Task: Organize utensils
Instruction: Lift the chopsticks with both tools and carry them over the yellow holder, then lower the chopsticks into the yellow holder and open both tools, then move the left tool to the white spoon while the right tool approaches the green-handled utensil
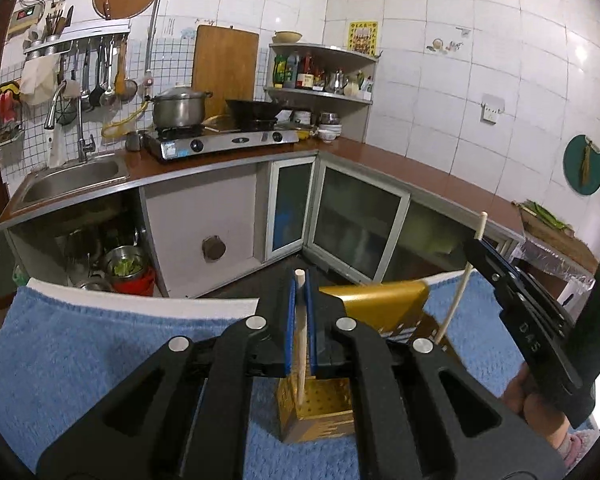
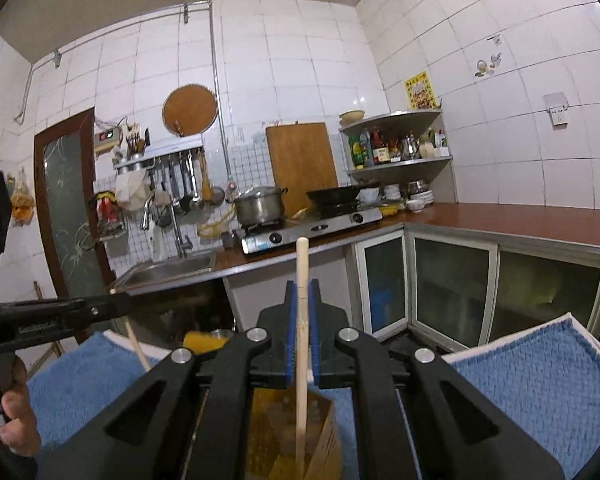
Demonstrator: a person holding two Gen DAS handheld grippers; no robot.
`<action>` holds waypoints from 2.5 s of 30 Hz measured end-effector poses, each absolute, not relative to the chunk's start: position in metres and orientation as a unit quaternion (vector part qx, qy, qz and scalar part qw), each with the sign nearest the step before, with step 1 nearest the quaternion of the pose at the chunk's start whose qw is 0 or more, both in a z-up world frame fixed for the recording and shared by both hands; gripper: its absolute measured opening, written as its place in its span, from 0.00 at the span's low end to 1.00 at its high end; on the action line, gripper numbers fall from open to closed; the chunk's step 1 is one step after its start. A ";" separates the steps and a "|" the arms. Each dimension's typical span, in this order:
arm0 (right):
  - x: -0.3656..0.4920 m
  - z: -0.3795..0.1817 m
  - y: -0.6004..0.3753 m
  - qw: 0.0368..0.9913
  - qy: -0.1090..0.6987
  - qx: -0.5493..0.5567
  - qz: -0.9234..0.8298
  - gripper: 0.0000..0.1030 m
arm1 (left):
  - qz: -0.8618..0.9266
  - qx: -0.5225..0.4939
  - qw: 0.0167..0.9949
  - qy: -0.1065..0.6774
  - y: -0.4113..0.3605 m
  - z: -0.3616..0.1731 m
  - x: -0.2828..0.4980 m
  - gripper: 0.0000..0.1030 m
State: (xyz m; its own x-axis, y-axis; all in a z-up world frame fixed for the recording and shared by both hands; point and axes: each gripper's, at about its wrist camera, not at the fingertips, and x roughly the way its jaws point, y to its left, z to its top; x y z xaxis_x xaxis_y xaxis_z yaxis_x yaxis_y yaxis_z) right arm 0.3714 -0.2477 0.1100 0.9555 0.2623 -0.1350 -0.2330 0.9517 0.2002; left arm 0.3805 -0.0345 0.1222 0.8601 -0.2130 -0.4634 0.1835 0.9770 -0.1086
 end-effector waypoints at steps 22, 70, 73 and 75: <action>0.321 0.100 -0.248 0.976 0.172 0.057 0.118 0.40 | -0.076 -0.036 0.962 0.260 -0.008 0.120 0.327 0.85; 0.196 -0.042 -0.233 0.902 0.419 0.090 0.047 0.34 | -0.119 -0.043 0.870 0.477 -0.010 -0.039 0.235 0.35; 0.197 -0.041 -0.231 0.903 0.418 0.089 0.048 0.31 | -0.135 -0.046 0.865 0.481 -0.013 -0.038 0.234 0.24; 0.198 -0.041 -0.232 0.902 0.419 0.093 0.050 0.30 | -0.138 -0.045 0.863 0.483 -0.016 -0.038 0.234 0.23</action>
